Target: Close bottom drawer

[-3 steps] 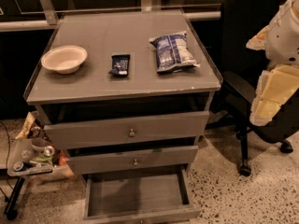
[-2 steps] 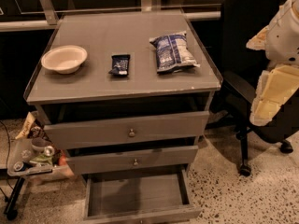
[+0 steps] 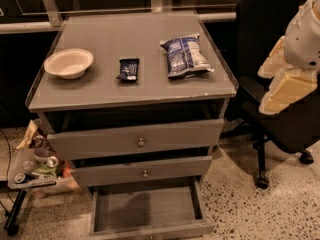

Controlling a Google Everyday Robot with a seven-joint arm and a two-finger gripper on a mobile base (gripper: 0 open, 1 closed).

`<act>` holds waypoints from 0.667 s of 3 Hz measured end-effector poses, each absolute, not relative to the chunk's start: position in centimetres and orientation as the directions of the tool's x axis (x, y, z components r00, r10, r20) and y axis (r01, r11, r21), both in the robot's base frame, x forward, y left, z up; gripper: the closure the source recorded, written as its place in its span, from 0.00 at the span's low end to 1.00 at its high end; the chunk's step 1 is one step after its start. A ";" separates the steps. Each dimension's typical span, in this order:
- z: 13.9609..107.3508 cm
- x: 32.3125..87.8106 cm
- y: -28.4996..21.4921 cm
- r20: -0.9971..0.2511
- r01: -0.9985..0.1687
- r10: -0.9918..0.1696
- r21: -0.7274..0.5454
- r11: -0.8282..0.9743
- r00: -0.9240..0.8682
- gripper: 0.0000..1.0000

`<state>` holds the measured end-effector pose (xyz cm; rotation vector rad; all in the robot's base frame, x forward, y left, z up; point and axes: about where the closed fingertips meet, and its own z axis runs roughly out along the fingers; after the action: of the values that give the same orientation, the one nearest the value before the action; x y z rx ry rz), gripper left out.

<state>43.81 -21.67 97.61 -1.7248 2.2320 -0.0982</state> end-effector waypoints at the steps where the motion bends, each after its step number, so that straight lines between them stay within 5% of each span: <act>1: 97.6 43.8 -21.7 -0.207 -0.931 -0.953 -0.245 0.270 -0.222 0.65; 2: 97.6 43.8 -21.7 -0.207 -0.931 -0.953 -0.245 0.270 -0.221 0.88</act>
Offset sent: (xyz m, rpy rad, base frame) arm 0.0000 0.0000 0.0000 0.0000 0.0000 0.0000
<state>43.81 -21.67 97.61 -1.7247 2.2319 -0.0983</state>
